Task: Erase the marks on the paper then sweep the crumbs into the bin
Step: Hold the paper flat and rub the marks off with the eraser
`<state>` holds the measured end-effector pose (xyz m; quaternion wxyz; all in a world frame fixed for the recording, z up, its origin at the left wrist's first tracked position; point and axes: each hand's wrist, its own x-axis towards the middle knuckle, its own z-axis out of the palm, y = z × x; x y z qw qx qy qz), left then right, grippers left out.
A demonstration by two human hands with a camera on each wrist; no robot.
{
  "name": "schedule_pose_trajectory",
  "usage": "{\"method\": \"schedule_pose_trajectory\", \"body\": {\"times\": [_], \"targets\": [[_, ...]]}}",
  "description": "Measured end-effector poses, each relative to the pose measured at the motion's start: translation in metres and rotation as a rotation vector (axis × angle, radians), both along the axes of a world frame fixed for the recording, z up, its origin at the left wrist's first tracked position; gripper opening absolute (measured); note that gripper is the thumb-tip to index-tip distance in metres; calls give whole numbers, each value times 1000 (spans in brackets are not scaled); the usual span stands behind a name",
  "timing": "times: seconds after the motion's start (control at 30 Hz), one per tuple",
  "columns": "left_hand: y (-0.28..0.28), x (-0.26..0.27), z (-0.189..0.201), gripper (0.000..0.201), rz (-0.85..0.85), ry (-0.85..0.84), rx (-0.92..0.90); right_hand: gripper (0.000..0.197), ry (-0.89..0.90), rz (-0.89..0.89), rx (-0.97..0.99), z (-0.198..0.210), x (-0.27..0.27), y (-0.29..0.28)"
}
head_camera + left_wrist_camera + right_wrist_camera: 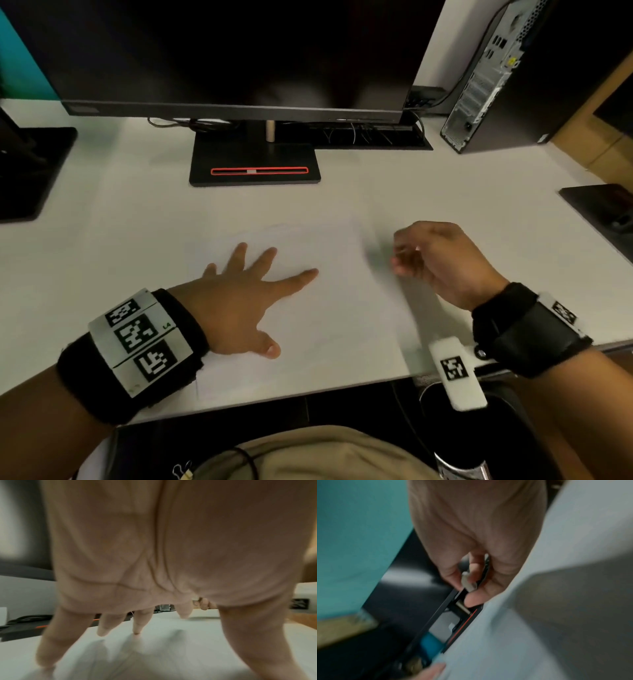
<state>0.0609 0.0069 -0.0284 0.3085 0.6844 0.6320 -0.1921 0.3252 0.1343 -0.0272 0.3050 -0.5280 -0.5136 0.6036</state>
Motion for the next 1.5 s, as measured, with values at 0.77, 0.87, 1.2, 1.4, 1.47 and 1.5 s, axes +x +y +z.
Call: {"method": "schedule_pose_trajectory", "body": {"times": [0.77,0.87,1.2,1.4,1.47,1.5], "targets": [[1,25,-1,98,10,-14,-8,10,-763,618,643,-9,-21,-74],[1,24,-1,98,14,-18,-10,9,-752,601,629,-9,-23,-74],[-1,25,-2,98,28,-18,-3,10,-713,657,573,-8,-26,-80],[0,25,-1,98,32,-21,-4,14,-778,527,554,-7,-15,-57],[-1,24,-2,98,37,-22,-8,13,-759,633,546,-7,-20,-68],[-1,24,-1,98,37,-22,-10,13,-740,689,530,-7,-22,-75]]}}
